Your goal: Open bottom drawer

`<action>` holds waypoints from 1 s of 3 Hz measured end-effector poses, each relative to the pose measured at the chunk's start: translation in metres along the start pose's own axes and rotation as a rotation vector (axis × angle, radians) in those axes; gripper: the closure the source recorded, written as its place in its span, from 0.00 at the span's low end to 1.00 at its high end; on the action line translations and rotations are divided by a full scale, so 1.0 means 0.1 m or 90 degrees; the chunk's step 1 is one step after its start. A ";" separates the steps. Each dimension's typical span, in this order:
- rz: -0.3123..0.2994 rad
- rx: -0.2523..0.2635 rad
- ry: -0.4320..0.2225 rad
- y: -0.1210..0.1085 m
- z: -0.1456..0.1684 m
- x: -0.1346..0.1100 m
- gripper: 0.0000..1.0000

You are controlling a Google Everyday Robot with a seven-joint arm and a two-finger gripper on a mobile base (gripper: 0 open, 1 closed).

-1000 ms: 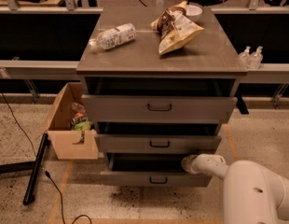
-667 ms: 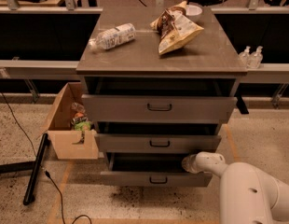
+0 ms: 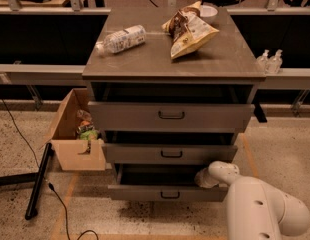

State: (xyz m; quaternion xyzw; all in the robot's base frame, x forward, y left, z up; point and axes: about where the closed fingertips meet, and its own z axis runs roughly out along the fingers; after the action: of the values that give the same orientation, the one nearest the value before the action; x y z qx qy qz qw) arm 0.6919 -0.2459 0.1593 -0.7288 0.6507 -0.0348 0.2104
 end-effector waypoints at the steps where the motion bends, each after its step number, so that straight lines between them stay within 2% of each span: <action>1: 0.010 -0.041 -0.004 0.21 0.01 -0.02 1.00; 2: 0.026 -0.079 -0.001 0.41 -0.08 -0.02 1.00; 3: 0.055 -0.135 -0.005 0.76 -0.20 -0.15 1.00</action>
Offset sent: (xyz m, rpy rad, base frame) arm -0.0920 0.0016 0.0001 -0.0067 0.2537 -0.0337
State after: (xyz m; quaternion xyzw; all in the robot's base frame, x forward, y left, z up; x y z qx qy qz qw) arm 0.6124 -0.2412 0.1538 -0.7183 0.6807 0.0465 0.1361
